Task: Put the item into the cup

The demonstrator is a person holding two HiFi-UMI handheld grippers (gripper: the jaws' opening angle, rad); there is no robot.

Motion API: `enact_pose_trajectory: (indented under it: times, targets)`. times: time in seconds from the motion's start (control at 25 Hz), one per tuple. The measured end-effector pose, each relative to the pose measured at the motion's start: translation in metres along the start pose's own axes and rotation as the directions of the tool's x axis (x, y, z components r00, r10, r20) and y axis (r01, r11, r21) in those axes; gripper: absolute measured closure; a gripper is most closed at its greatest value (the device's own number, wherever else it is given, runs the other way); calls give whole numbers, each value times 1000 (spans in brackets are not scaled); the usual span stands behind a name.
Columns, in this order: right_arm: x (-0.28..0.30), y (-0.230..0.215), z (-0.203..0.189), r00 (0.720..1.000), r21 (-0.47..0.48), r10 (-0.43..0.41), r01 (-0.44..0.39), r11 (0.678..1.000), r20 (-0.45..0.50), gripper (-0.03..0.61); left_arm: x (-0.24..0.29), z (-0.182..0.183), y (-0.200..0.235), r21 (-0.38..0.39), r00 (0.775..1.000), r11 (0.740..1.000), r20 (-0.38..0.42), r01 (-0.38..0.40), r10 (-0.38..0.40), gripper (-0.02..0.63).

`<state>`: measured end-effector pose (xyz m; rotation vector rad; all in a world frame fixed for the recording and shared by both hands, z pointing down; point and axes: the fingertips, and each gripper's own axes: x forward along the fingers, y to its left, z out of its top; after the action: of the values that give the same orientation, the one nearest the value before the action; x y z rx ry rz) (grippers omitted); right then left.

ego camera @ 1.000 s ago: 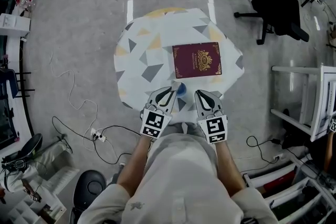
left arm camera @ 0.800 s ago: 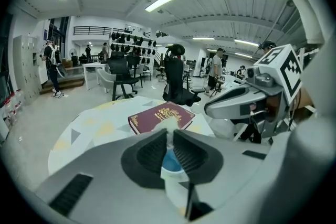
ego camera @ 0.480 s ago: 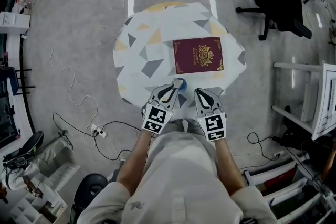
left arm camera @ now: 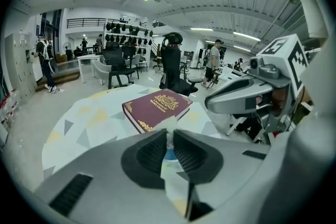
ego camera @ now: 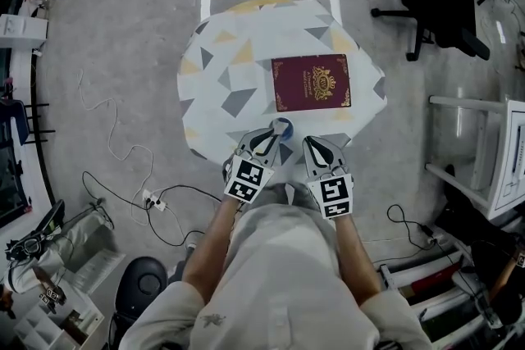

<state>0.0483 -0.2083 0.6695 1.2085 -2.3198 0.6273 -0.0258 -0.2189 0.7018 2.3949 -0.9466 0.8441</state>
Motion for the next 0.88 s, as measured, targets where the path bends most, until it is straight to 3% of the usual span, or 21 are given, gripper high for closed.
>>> enact_pose_trajectory:
  times: [0.88]
  targets:
    - [1, -2, -7, 1000, 7, -2, 2, 1000, -15, 560, 20, -17, 0, 42, 990, 999, -141, 18, -12, 561]
